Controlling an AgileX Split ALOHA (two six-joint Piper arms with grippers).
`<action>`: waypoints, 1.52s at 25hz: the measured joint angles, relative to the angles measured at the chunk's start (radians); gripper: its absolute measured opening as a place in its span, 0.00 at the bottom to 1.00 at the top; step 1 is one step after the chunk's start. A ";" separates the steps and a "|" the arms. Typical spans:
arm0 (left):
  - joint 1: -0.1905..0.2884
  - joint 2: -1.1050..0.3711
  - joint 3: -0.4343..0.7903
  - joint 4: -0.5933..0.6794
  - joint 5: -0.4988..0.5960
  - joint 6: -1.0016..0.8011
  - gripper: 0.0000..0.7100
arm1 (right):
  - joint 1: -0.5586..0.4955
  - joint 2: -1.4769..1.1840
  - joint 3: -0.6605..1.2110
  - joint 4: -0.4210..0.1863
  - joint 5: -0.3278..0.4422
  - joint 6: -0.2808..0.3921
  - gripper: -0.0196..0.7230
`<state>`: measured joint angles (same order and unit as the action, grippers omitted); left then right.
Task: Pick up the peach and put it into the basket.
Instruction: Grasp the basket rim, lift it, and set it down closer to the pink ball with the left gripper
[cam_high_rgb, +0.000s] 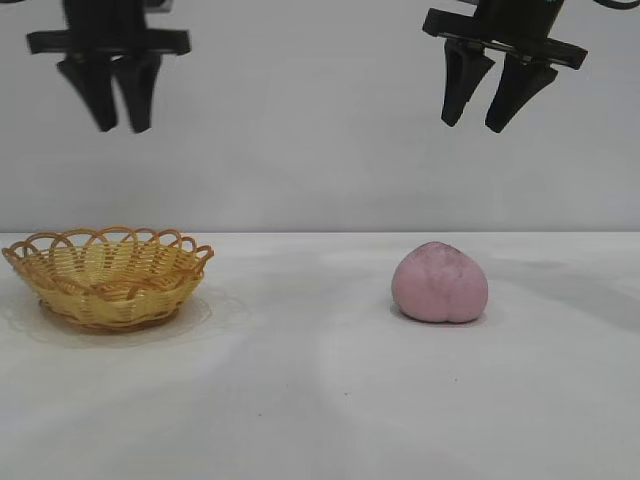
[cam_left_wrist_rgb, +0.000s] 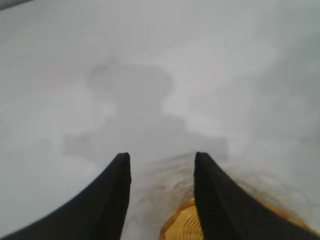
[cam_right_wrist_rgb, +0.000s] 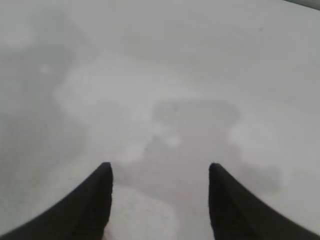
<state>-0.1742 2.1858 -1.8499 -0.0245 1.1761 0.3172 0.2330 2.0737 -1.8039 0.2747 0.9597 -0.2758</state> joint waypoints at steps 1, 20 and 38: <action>0.000 0.009 0.009 -0.007 0.000 0.011 0.29 | 0.000 0.000 0.000 0.000 0.001 0.000 0.52; 0.002 0.033 0.149 -0.235 -0.059 -0.019 0.00 | 0.002 0.000 0.000 0.002 0.015 -0.005 0.52; -0.073 -0.350 0.847 -0.664 -0.536 0.061 0.00 | 0.003 0.000 0.000 0.027 0.018 -0.014 0.52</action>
<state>-0.2474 1.8360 -1.0024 -0.6883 0.6399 0.3783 0.2360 2.0737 -1.8039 0.3012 0.9781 -0.2894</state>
